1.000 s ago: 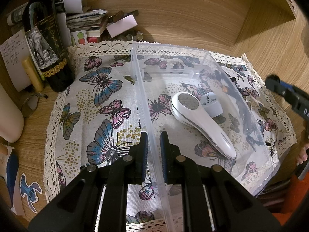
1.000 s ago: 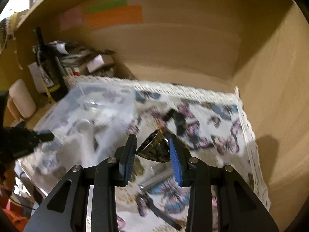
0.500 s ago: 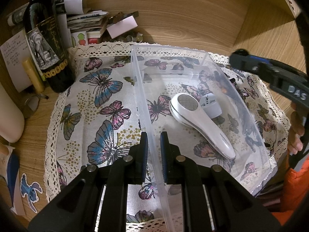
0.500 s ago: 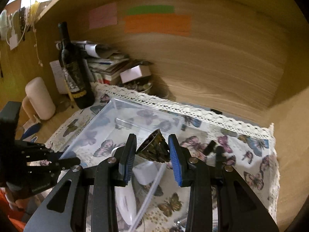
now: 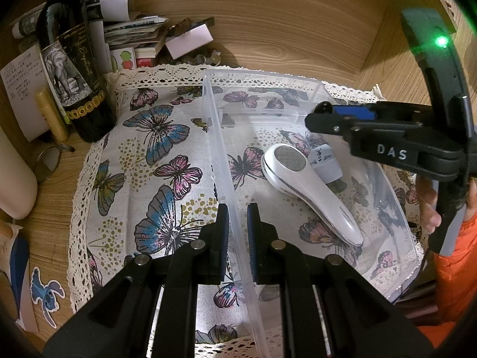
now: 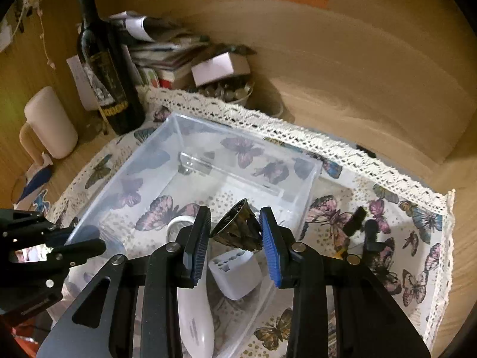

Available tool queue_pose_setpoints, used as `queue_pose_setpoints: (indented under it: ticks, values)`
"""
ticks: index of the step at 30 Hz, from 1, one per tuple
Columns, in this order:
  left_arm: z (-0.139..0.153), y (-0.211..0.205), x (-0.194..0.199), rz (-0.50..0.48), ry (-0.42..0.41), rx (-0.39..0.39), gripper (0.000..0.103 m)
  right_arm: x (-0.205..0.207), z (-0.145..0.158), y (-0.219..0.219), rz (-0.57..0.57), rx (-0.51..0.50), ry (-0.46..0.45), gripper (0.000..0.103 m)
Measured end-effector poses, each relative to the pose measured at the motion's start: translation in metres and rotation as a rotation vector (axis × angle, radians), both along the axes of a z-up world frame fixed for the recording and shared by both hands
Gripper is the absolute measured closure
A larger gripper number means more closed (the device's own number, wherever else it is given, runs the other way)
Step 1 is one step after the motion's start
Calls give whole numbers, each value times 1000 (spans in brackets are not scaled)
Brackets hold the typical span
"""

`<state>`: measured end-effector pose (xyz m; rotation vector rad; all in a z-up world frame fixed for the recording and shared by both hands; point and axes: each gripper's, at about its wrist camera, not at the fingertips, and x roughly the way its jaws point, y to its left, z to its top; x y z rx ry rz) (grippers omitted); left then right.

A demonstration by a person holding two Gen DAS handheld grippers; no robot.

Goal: Organize rigid objects
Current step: 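Drop the black cap into the tray with the right gripper, then grasp the metal pen with the right gripper and lift it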

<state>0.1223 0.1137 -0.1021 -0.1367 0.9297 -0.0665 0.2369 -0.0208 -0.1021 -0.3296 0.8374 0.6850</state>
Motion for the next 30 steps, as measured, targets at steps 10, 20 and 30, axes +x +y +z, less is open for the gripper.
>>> queue_pose_setpoints:
  ticks: [10,20,30]
  values:
    - [0,1,1,-1,1,1,91,-9,13,-10,-16,25,-41,69]
    - [1,1,2,0,-3,2,91,-27,47,-60,-122,69,-160,64]
    - [1,1,2,0,-3,3,91,-41,38,-116,-257,24,-171,62]
